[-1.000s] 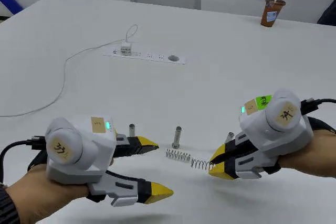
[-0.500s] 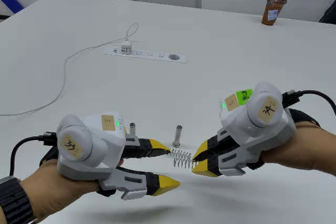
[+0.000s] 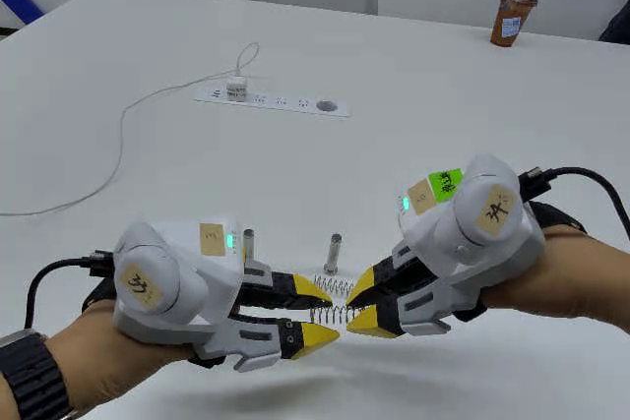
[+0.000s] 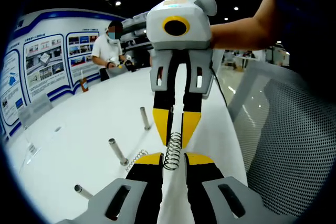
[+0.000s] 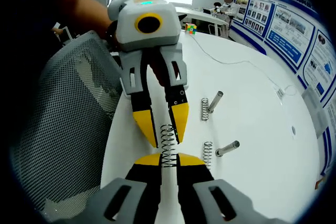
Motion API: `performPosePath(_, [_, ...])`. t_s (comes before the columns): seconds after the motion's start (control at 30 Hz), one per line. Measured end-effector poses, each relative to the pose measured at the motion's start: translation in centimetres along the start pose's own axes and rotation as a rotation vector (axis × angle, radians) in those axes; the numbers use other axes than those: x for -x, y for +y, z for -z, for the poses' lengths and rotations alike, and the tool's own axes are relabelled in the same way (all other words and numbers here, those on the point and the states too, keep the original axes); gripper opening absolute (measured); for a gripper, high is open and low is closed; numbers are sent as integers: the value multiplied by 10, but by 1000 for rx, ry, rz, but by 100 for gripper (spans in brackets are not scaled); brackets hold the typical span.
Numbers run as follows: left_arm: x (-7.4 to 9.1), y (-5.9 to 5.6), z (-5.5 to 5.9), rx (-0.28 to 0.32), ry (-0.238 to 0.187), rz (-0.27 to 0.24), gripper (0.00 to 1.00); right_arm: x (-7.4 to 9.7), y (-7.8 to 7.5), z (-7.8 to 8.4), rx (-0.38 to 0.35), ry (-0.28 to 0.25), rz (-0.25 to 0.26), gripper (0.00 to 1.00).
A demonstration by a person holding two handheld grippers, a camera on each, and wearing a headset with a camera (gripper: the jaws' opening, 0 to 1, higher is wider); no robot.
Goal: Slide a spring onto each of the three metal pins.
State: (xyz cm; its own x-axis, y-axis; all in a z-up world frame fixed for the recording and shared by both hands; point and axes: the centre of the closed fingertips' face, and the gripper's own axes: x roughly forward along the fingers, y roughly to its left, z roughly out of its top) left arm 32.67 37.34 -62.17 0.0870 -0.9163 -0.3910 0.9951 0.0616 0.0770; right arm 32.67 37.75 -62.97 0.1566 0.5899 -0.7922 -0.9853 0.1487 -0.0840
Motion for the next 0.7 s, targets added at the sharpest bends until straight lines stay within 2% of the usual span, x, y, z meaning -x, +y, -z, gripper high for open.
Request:
performPosePath(0.17, [-1, -2, 0, -18, -2, 13, 11, 1, 1, 1, 11, 0, -1, 12])
performPosePath(0.47, [0, -5, -3, -20, -16, 29, 11, -1, 3, 6, -13, 3, -15, 15])
performPosePath(0.7, [2, -5, -7, -11, -30, 25, 11, -1, 4, 6, -14, -6, -14, 12])
